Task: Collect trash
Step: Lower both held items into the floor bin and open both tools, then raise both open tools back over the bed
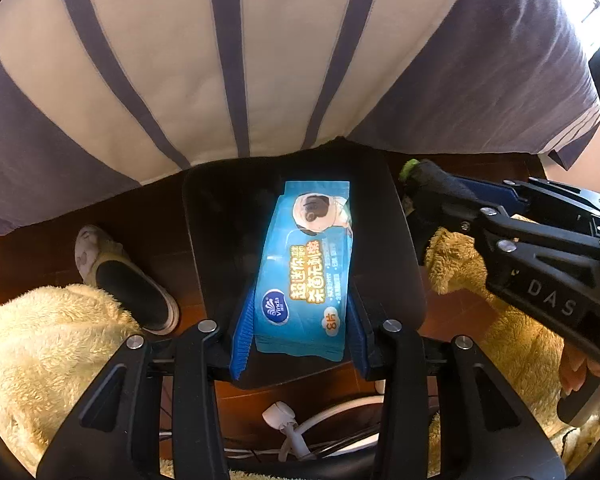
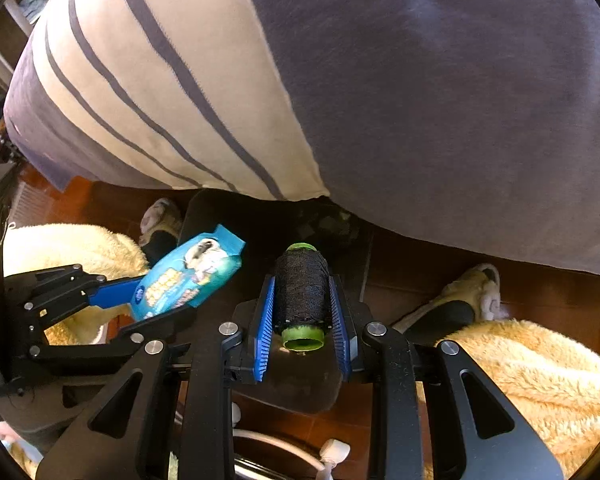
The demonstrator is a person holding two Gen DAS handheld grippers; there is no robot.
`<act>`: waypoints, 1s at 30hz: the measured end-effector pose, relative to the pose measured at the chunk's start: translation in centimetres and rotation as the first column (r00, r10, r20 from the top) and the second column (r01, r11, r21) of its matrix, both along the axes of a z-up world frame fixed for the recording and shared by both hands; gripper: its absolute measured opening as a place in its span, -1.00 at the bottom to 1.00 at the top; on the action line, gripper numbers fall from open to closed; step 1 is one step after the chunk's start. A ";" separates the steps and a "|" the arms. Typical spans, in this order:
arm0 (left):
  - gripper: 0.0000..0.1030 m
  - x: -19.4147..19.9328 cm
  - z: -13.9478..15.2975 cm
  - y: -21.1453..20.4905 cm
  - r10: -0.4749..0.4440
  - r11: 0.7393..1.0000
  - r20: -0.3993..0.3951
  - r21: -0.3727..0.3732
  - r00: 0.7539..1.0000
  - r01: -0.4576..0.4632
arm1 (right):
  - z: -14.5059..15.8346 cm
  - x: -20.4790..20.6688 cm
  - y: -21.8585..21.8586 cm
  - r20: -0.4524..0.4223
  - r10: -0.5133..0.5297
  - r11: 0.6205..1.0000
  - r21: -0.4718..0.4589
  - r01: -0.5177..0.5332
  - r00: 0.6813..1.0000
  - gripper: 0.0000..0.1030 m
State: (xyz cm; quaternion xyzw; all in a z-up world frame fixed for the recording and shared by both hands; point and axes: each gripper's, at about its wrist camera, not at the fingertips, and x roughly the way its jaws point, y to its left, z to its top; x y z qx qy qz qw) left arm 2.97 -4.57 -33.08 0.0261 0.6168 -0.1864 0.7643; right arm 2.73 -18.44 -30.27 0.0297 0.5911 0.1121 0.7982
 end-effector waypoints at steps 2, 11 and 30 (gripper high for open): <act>-0.24 0.2 0.0 0.1 0.003 1.000 -0.006 -0.002 1.000 -0.003 | 0.1 0.4 0.1 -0.002 0.000 1.000 0.002 0.000 1.000 -0.46; 0.03 0.6 0.8 0.7 0.026 1.000 0.002 -0.010 1.000 -0.026 | 0.9 1.1 0.1 0.016 -0.022 1.000 0.023 0.021 1.000 -0.04; 0.68 -1.0 10.8 2.0 0.066 0.998 0.262 0.003 0.963 -0.069 | 11.4 -0.8 -3.8 0.307 -0.151 0.986 -0.017 0.164 0.940 0.83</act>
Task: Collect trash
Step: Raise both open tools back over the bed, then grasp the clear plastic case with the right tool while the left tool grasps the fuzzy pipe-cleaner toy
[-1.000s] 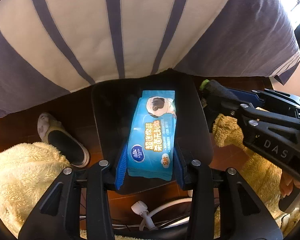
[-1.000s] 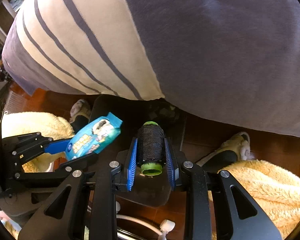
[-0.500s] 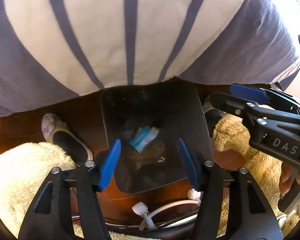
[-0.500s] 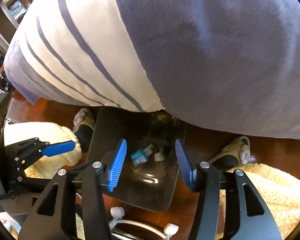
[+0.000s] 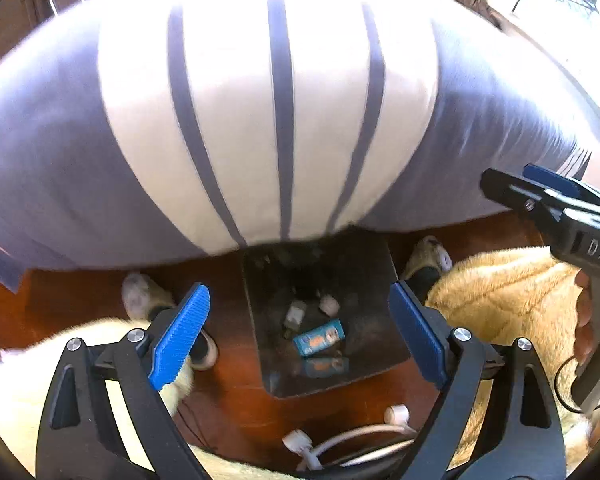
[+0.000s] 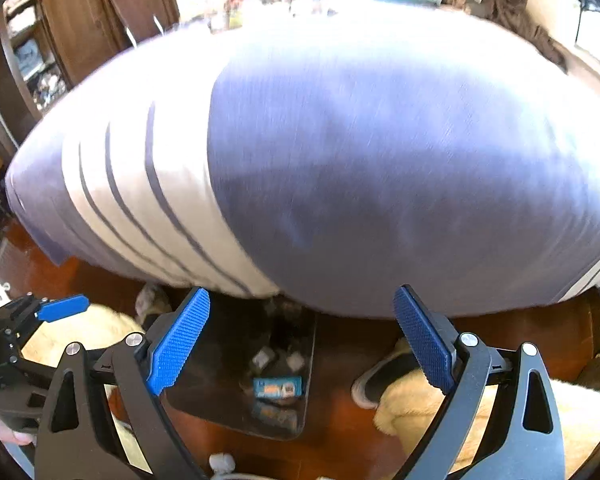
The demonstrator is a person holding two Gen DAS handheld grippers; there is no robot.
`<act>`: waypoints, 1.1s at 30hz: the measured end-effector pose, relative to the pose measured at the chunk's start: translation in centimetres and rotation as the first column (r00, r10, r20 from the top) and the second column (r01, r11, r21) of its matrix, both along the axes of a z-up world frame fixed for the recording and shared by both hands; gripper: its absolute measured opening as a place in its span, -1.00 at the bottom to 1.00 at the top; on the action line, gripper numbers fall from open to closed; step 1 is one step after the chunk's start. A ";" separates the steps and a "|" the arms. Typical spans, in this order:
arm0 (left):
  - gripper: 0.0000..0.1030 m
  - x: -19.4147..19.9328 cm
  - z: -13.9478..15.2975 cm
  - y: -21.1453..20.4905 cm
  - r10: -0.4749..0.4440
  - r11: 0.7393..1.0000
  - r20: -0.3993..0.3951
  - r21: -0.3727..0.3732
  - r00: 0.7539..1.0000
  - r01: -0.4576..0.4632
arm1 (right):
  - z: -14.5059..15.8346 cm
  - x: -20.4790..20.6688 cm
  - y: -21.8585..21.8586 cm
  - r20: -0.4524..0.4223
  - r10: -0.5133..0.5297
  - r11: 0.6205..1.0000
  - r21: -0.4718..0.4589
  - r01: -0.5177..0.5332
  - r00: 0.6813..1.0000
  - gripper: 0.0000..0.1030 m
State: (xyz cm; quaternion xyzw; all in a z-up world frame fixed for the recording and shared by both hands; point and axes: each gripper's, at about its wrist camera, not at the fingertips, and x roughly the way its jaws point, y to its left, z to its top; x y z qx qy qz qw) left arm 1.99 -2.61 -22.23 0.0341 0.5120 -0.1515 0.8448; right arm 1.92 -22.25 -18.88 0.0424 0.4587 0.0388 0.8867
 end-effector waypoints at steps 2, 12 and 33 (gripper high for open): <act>0.68 -0.1 1.7 0.0 0.000 1.000 0.049 0.012 0.999 0.000 | 1.8 -0.2 -0.6 0.050 -0.011 1.000 0.002 0.011 0.999 0.87; 0.71 1.8 9.0 1.4 0.035 0.999 0.232 0.010 0.972 -0.039 | 8.2 1.3 -2.1 0.219 -0.017 1.000 -0.004 0.018 0.976 0.89; 0.73 13.3 10.7 0.9 0.056 0.997 0.278 0.026 0.959 -0.066 | 6.6 14.6 -1.4 0.176 0.013 0.998 -0.059 -0.003 0.984 0.88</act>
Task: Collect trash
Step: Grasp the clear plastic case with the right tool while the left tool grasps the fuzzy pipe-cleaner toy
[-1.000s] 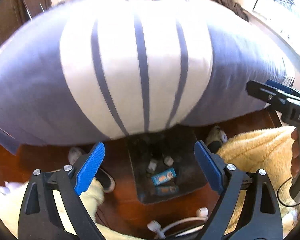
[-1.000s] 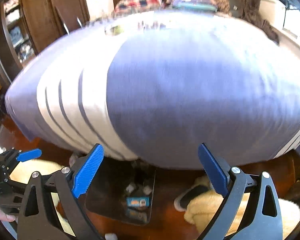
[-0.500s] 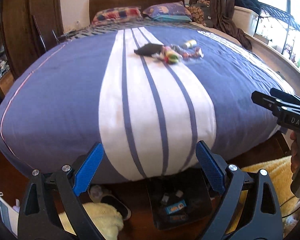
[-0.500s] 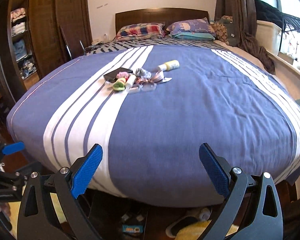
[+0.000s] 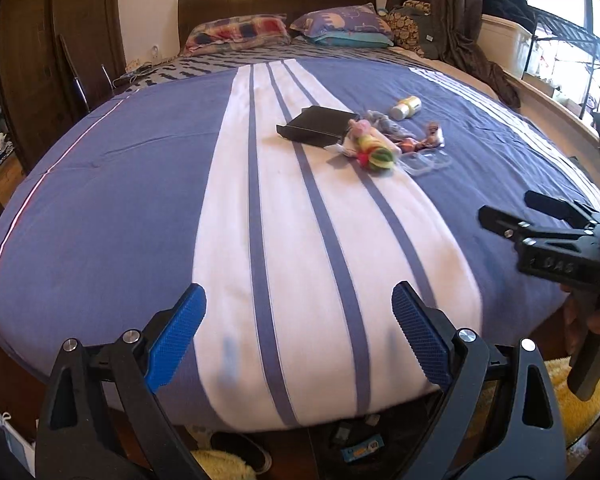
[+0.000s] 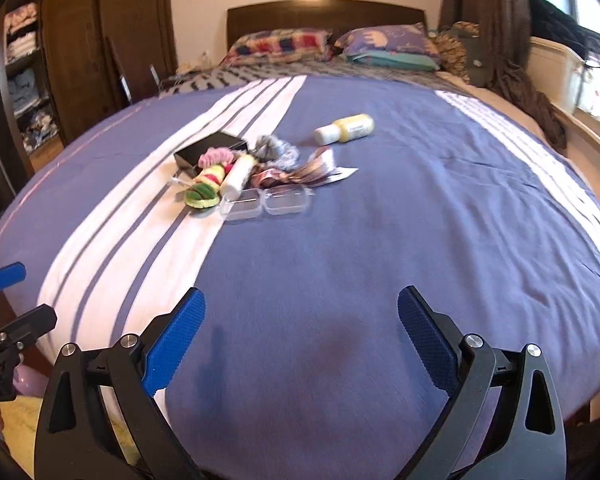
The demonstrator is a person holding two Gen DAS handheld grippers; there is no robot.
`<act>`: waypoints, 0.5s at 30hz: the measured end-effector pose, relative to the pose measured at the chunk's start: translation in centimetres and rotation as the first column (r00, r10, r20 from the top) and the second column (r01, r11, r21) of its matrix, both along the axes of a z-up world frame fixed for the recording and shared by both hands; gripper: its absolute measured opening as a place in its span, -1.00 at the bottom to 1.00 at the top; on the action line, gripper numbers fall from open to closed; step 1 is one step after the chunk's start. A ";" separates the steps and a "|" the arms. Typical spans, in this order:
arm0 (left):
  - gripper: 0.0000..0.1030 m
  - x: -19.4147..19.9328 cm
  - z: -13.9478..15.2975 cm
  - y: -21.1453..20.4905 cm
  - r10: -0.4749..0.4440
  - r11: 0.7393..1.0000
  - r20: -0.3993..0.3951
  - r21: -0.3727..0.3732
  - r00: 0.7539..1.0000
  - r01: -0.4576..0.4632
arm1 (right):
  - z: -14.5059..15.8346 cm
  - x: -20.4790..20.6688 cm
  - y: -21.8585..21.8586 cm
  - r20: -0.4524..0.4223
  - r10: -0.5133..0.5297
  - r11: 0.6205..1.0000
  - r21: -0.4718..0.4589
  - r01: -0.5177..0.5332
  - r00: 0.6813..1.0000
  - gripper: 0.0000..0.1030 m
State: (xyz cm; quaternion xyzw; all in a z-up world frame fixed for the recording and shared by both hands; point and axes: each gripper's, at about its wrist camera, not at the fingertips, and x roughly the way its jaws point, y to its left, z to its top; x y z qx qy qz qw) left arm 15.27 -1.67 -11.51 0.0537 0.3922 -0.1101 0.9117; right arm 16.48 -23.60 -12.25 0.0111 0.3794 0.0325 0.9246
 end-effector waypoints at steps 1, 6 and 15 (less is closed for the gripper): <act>0.73 0.4 -0.1 0.1 0.001 1.000 -0.004 0.000 1.000 -0.001 | -0.3 0.7 0.3 -0.008 0.009 1.000 -0.003 -0.009 1.000 0.88; 0.73 3.1 -0.6 0.0 -0.003 1.000 -0.016 0.003 1.000 0.003 | -1.1 4.4 1.9 -0.024 0.038 0.999 -0.027 -0.038 0.999 0.88; 0.73 6.0 -0.2 -0.6 -0.018 1.000 -0.007 0.002 1.000 0.018 | -1.0 8.4 2.2 -0.053 0.073 0.997 -0.035 -0.075 0.996 0.58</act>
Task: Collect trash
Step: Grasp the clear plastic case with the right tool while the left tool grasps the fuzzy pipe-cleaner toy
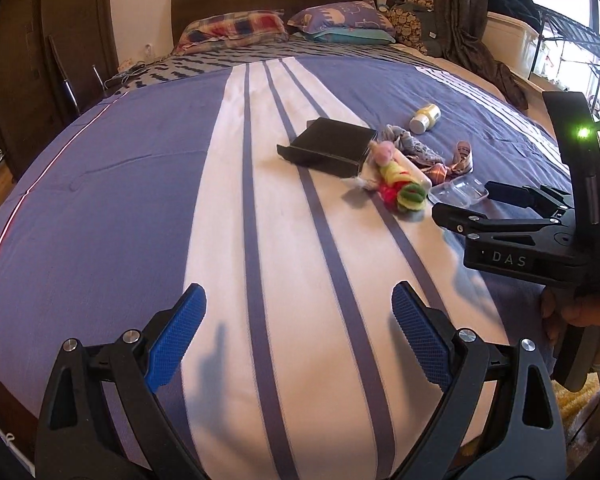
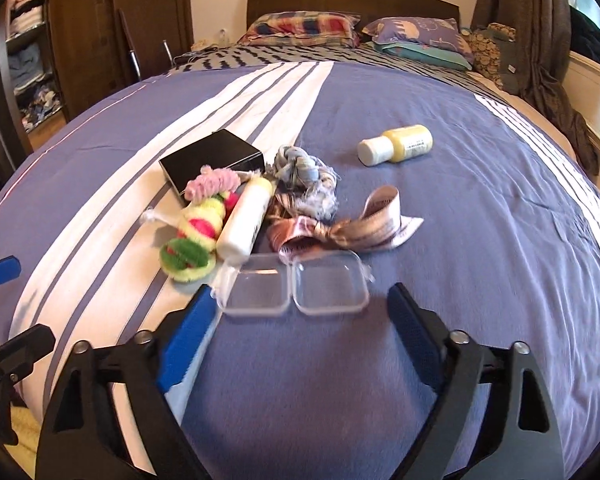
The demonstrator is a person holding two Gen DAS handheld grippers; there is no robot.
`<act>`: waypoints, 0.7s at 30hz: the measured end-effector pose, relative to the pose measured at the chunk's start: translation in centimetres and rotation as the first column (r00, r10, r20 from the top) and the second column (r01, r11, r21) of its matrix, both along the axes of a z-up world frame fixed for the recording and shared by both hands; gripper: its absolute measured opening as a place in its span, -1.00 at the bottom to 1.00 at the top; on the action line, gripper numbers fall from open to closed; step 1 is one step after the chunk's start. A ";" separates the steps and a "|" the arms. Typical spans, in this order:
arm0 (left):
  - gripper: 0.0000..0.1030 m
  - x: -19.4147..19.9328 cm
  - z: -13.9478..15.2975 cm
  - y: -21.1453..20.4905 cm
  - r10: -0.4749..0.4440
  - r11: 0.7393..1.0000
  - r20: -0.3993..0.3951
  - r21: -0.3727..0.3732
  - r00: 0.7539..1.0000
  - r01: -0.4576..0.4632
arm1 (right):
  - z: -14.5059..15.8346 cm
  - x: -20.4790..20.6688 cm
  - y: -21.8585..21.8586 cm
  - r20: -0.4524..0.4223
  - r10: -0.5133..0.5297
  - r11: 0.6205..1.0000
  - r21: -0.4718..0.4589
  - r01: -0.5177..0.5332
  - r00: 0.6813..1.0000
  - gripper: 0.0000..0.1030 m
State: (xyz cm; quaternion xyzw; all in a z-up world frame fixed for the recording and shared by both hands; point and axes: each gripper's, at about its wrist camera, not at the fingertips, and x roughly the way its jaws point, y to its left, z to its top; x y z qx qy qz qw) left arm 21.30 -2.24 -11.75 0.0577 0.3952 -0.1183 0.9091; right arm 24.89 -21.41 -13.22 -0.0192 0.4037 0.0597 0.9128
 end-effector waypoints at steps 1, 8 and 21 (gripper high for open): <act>0.73 0.3 0.0 -0.2 -0.004 1.000 0.000 0.000 1.000 0.004 | 0.0 0.0 0.0 0.000 0.003 1.000 -0.001 -0.003 1.000 0.55; 0.72 2.2 0.1 -2.7 -0.051 0.998 -0.001 -0.028 0.999 0.051 | 0.4 -1.1 -1.8 0.028 -0.028 1.000 -0.008 0.028 0.999 0.52; -0.13 6.3 -1.1 -8.1 -0.142 0.987 -0.034 -0.084 0.989 0.139 | 0.2 -3.2 -6.2 0.038 -0.071 0.997 0.018 0.071 0.997 0.52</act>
